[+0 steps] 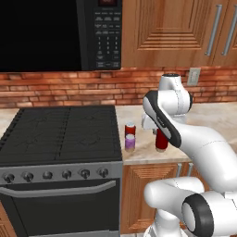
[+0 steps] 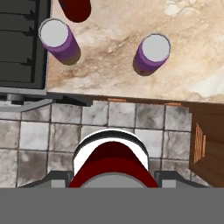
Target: Four empty soda cans are scattered around the kitchen. Gather all the cans and cluster them next to the stove for recycling.
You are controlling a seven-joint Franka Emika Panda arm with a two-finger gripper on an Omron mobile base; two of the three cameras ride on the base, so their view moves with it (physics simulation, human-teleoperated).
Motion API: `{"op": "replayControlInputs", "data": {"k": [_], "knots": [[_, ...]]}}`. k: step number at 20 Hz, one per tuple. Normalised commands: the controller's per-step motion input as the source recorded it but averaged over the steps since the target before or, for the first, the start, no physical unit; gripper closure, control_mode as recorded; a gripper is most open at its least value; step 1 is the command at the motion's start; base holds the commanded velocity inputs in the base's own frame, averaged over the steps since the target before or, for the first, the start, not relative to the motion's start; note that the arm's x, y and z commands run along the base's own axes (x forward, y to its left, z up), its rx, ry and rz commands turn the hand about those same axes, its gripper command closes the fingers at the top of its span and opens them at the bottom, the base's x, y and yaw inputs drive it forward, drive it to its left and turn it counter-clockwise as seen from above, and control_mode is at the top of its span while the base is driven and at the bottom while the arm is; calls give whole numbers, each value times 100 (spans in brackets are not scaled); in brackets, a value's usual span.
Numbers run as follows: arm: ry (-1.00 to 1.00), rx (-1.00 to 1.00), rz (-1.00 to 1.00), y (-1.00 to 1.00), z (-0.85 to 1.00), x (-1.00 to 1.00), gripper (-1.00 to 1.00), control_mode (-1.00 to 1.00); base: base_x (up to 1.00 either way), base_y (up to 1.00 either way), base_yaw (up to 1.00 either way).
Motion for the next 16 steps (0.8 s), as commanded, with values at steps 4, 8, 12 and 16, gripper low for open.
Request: {"op": "replayControlInputs", "data": {"k": [4,8,12,16], "knots": [[0,0,0,0,0,0,100,100,20,0,0],[0,0,0,0,0,0,100,100,23,0,0],[0,0,0,0,0,0,100,100,28,0,0],[0,0,0,0,0,0,100,100,20,0,0]]}}
